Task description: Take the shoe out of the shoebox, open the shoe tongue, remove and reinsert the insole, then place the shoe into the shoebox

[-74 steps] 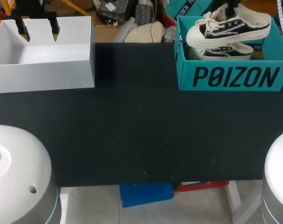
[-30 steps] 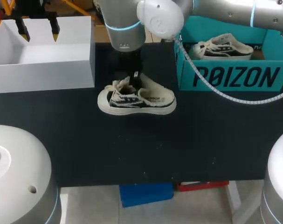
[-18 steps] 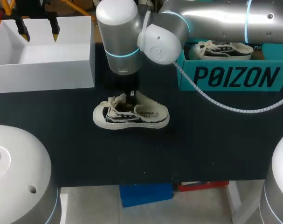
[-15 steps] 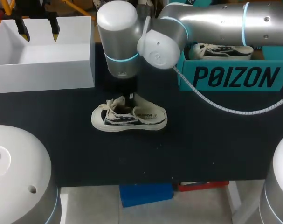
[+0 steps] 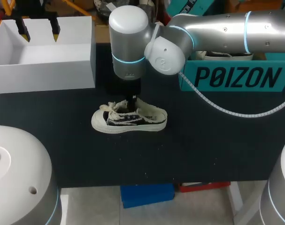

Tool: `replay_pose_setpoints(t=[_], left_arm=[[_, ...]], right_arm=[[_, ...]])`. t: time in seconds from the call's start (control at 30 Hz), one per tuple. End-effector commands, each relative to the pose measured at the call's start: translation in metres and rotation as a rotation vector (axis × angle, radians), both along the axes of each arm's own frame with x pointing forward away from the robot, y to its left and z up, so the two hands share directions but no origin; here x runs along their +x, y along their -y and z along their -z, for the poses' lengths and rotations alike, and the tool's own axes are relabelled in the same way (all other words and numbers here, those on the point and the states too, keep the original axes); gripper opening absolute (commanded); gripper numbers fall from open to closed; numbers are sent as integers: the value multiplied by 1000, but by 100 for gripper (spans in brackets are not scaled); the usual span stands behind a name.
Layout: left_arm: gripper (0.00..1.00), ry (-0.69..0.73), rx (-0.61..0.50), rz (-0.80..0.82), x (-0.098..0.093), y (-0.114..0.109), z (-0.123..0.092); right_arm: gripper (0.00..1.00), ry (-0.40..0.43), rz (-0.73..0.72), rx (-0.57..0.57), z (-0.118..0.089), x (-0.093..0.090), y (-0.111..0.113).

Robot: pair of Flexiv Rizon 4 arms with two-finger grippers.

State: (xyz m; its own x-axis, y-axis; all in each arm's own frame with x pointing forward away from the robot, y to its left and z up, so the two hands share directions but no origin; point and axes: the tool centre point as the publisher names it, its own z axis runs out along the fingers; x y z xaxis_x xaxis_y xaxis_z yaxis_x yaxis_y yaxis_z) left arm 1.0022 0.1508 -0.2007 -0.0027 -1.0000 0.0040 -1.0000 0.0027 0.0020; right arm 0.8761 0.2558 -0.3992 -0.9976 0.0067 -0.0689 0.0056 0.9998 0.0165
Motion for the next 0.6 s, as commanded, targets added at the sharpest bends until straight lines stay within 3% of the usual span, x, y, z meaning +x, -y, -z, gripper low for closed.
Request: replay_pose_setpoints(t=[0.03, 0.3, 0.6], left_arm=[[100, -1, 2, -2, -1, 1, -1], [100, -1, 2, -2, -1, 1, -1], [100, -1, 2, -2, -1, 1, -1]], right_arm=[[100, 0, 12, -8, -3, 1, 3], [100, 15, 16, 10, -51, 5, 12], [100, 12, -143, 336, -113, -3, 15]])
